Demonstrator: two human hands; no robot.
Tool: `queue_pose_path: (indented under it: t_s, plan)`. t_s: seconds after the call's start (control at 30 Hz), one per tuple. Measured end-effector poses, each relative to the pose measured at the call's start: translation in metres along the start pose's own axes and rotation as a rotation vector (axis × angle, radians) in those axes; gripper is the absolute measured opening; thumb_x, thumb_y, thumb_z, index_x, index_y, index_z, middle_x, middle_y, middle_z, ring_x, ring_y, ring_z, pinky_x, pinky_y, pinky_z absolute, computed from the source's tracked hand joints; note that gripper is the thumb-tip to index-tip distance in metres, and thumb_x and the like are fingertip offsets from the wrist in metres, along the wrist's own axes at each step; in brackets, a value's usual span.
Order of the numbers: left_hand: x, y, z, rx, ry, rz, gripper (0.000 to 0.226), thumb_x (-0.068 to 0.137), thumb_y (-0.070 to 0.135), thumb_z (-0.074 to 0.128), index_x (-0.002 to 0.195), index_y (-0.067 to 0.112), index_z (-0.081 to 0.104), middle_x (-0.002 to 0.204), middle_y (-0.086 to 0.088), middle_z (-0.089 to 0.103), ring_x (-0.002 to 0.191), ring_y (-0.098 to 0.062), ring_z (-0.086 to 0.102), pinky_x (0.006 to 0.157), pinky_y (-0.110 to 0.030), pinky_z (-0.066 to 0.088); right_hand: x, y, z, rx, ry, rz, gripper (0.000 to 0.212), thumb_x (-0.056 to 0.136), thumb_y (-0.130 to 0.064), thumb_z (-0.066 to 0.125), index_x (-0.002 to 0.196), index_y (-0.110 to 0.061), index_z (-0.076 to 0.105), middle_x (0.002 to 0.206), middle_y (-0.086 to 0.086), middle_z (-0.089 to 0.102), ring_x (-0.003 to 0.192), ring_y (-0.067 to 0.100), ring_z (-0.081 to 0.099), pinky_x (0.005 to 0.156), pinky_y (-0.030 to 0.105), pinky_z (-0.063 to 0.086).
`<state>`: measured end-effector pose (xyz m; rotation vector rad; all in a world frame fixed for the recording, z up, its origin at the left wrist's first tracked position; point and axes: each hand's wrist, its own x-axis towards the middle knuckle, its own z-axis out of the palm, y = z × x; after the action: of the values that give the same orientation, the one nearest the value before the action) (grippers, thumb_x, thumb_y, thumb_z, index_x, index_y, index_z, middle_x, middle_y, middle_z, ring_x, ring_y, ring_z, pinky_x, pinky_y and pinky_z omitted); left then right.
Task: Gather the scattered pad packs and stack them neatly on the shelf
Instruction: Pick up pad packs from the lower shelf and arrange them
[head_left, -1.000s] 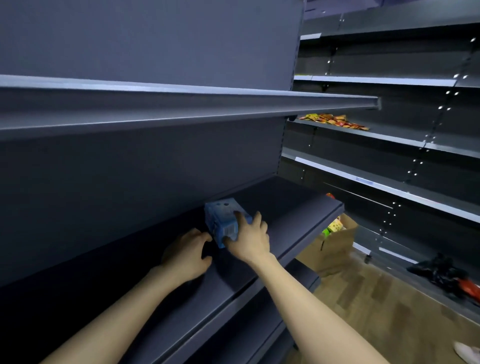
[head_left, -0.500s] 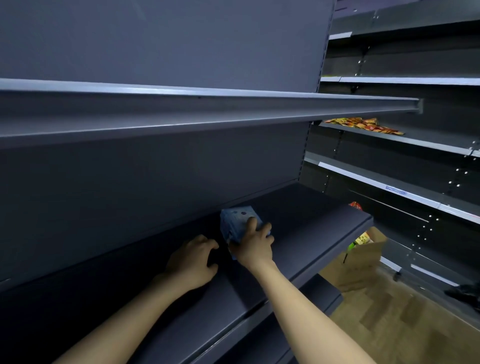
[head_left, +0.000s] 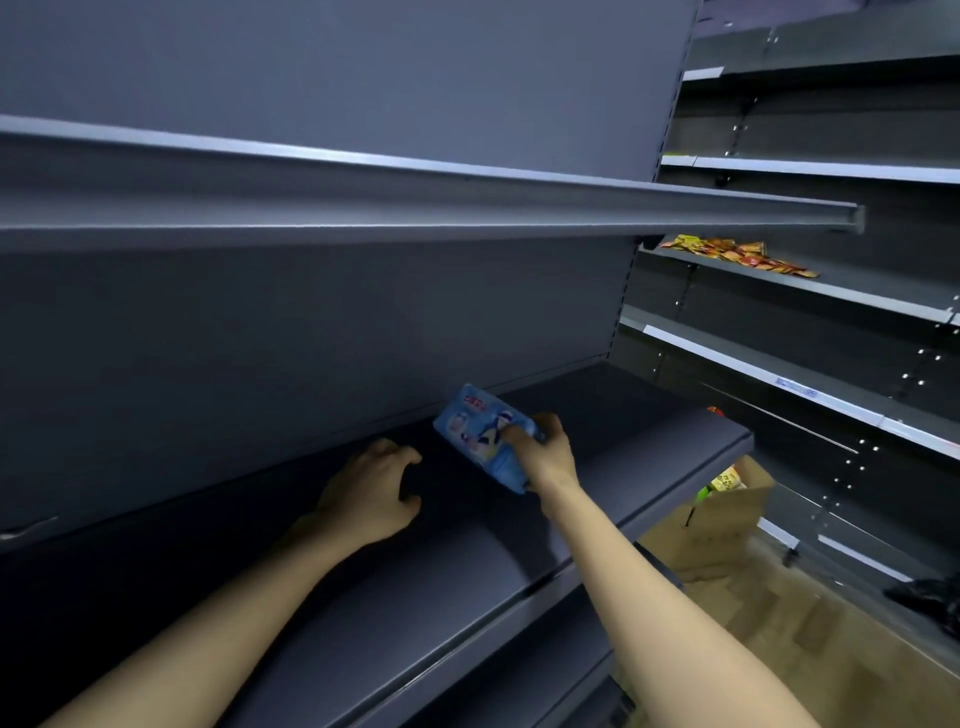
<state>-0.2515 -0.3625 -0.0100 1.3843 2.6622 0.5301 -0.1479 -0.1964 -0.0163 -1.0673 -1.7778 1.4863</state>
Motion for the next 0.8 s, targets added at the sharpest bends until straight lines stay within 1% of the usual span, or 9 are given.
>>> queue_pose_path:
  t_s: [0.1, 0.17, 0.3, 0.37, 0.43, 0.5, 0.57, 0.63, 0.8]
  plan:
    - [-0.008, -0.003, -0.004, -0.02, 0.009, -0.007, 0.056, 0.088, 0.029, 0.058, 0.139, 0.023, 0.037, 0.143, 0.001, 0.035, 0.128, -0.017, 0.039, 0.099, -0.031, 0.041, -0.008, -0.007, 0.001, 0.177, -0.043, 0.096, 0.015, 0.089, -0.023, 0.057, 0.101, -0.017, 0.051, 0.095, 0.007, 0.062, 0.078, 0.022, 0.062, 0.063, 0.032, 0.052]
    - [-0.015, -0.006, -0.009, -0.053, 0.019, -0.023, 0.062, 0.087, 0.029, 0.059, 0.142, 0.024, 0.031, 0.144, 0.0, 0.033, 0.13, -0.018, 0.037, 0.101, -0.032, 0.04, -0.014, -0.013, 0.003, 0.235, -0.08, 0.179, 0.016, 0.09, -0.026, 0.054, 0.104, -0.019, 0.053, 0.094, 0.007, 0.064, 0.076, 0.024, 0.063, 0.066, 0.036, 0.054]
    - [-0.033, -0.015, -0.018, -0.196, 0.071, -0.057, 0.08, 0.084, 0.029, 0.064, 0.148, 0.021, 0.017, 0.152, -0.003, 0.026, 0.137, -0.02, 0.029, 0.108, -0.033, 0.032, -0.031, -0.023, 0.014, 0.291, -0.172, 0.362, 0.037, 0.086, -0.039, 0.05, 0.112, -0.014, 0.061, 0.093, 0.01, 0.07, 0.076, 0.029, 0.065, 0.067, 0.037, 0.055]
    - [-0.042, -0.021, -0.026, -0.322, 0.084, -0.083, 0.09, 0.081, 0.028, 0.069, 0.149, 0.023, 0.01, 0.155, -0.002, 0.02, 0.14, -0.02, 0.025, 0.111, -0.034, 0.028, -0.039, -0.026, 0.018, 0.283, -0.244, 0.409, 0.039, 0.087, -0.043, 0.046, 0.098, -0.011, 0.066, 0.076, 0.008, 0.071, 0.07, 0.028, 0.066, 0.066, 0.036, 0.056]
    - [-0.051, -0.03, -0.034, -0.433, 0.086, -0.091, 0.098, 0.077, 0.025, 0.073, 0.149, 0.026, 0.006, 0.155, -0.001, 0.019, 0.14, -0.021, 0.026, 0.112, -0.037, 0.028, -0.051, -0.029, 0.022, 0.29, -0.325, 0.437, 0.041, 0.09, -0.043, 0.042, 0.079, -0.011, 0.064, 0.06, 0.008, 0.068, 0.054, 0.025, 0.066, 0.055, 0.031, 0.055]
    - [-0.059, -0.037, -0.042, -0.504, 0.079, -0.068, 0.103, 0.075, 0.02, 0.076, 0.149, 0.03, 0.005, 0.154, -0.001, 0.022, 0.138, -0.02, 0.03, 0.112, -0.039, 0.03, -0.064, -0.034, 0.03, 0.277, -0.392, 0.454, 0.043, 0.089, -0.045, 0.042, 0.076, -0.01, 0.064, 0.062, 0.009, 0.069, 0.051, 0.025, 0.067, 0.052, 0.032, 0.056]
    - [-0.069, -0.043, -0.049, -0.572, 0.04, -0.044, 0.104, 0.074, 0.014, 0.076, 0.148, 0.031, 0.006, 0.147, 0.003, 0.031, 0.132, -0.014, 0.036, 0.107, -0.031, 0.034, -0.078, -0.038, 0.042, 0.273, -0.437, 0.47, 0.045, 0.089, -0.046, 0.043, 0.078, -0.009, 0.066, 0.068, 0.011, 0.071, 0.057, 0.026, 0.068, 0.061, 0.036, 0.056]
    - [-0.079, -0.05, -0.055, -0.653, -0.01, -0.032, 0.103, 0.074, 0.007, 0.076, 0.148, 0.03, 0.008, 0.131, 0.006, 0.039, 0.116, -0.007, 0.046, 0.094, -0.021, 0.04, -0.09, -0.039, 0.055, 0.25, -0.471, 0.482, 0.046, 0.089, -0.046, 0.043, 0.079, -0.008, 0.067, 0.072, 0.012, 0.071, 0.067, 0.028, 0.067, 0.068, 0.039, 0.054]
    - [-0.106, -0.081, -0.064, -0.782, 0.0, -0.088, 0.092, 0.07, 0.0, 0.077, 0.145, 0.023, 0.027, 0.121, 0.001, 0.056, 0.095, -0.008, 0.058, 0.072, -0.015, 0.047, -0.121, -0.047, 0.087, 0.148, -0.514, 0.487, 0.048, 0.09, -0.05, 0.042, 0.084, -0.01, 0.066, 0.082, 0.011, 0.07, 0.077, 0.028, 0.065, 0.073, 0.037, 0.054]
